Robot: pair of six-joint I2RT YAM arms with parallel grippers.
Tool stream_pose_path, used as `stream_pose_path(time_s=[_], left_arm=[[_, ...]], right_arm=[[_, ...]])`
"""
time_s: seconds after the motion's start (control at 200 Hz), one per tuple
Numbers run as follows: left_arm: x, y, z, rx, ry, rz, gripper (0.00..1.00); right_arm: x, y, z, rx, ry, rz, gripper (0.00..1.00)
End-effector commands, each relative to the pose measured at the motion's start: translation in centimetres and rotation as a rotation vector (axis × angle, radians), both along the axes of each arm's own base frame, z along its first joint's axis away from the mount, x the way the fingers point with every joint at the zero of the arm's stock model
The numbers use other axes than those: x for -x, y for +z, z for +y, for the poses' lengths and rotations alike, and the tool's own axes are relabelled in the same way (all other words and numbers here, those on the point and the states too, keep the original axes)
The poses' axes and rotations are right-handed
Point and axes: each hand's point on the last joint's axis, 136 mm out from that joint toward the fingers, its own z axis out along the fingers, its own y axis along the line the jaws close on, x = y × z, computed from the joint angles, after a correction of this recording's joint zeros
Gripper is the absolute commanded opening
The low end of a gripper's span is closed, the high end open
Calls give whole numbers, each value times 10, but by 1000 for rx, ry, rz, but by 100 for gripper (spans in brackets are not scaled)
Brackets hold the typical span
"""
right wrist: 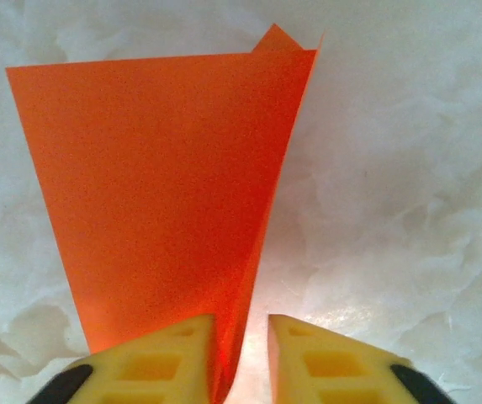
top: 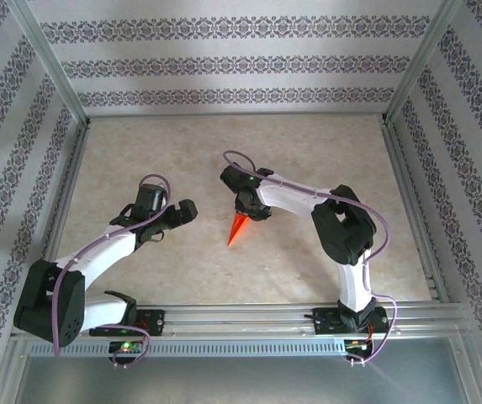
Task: Fold a paper plane with a square sheet of paper (pick it up from the middle)
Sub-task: Turn over the wing at the center of the table.
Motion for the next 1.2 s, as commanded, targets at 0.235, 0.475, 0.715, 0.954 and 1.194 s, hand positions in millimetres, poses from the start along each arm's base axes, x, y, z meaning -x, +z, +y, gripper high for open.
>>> stream_pose_path(time_s=[0.235, 0.475, 0.715, 0.954, 1.194], left_arm=[[-8, 12, 6, 53, 48, -28, 100], [-20, 48, 1, 302, 108, -74, 100], [-20, 82, 0, 372, 104, -161, 100], [-19, 86, -10, 406, 49, -180, 100], [-21, 70, -25, 411, 4, -137, 100]], right_arm=[[-16, 45, 7, -32, 98, -131, 0], [-25, 102, 81, -369, 458, -255, 0], [-35, 105, 112, -745, 494, -268, 0], [-40, 62, 103, -869, 415, -205, 0], [-29, 19, 75, -856, 339, -134, 0]])
